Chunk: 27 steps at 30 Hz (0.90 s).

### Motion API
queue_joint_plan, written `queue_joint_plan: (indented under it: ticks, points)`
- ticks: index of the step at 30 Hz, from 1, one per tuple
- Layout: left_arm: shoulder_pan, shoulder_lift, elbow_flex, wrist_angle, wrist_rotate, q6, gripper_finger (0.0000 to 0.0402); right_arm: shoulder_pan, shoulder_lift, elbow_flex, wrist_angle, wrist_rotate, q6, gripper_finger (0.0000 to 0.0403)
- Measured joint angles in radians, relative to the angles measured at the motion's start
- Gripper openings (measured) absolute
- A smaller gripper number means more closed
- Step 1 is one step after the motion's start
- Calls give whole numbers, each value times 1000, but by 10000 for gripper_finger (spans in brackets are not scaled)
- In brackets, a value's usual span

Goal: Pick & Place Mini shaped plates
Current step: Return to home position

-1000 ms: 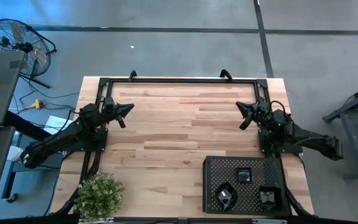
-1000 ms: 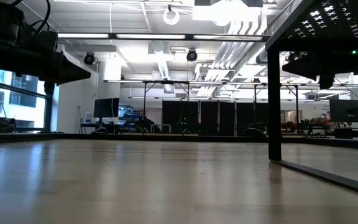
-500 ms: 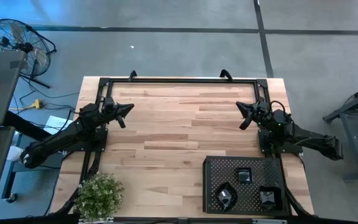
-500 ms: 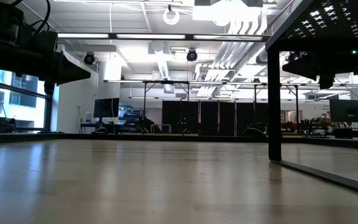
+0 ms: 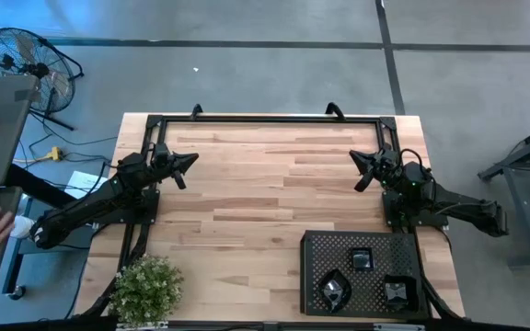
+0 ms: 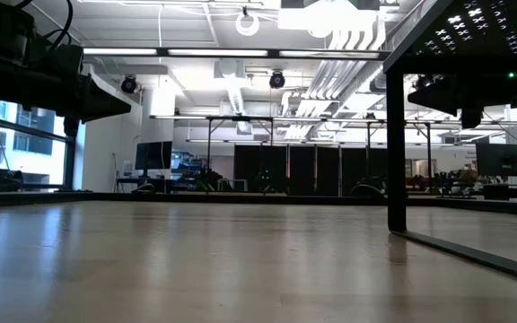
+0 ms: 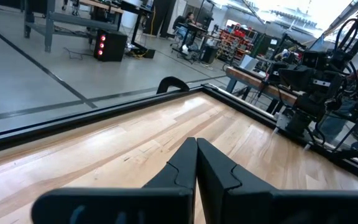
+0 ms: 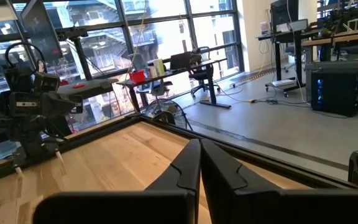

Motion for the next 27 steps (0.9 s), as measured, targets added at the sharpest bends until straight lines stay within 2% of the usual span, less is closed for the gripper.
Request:
queue_joint_plan:
  ticks: [27]
  points:
    - [0, 0, 0, 0, 0, 0, 1, 0, 0, 0, 0, 0, 0, 10]
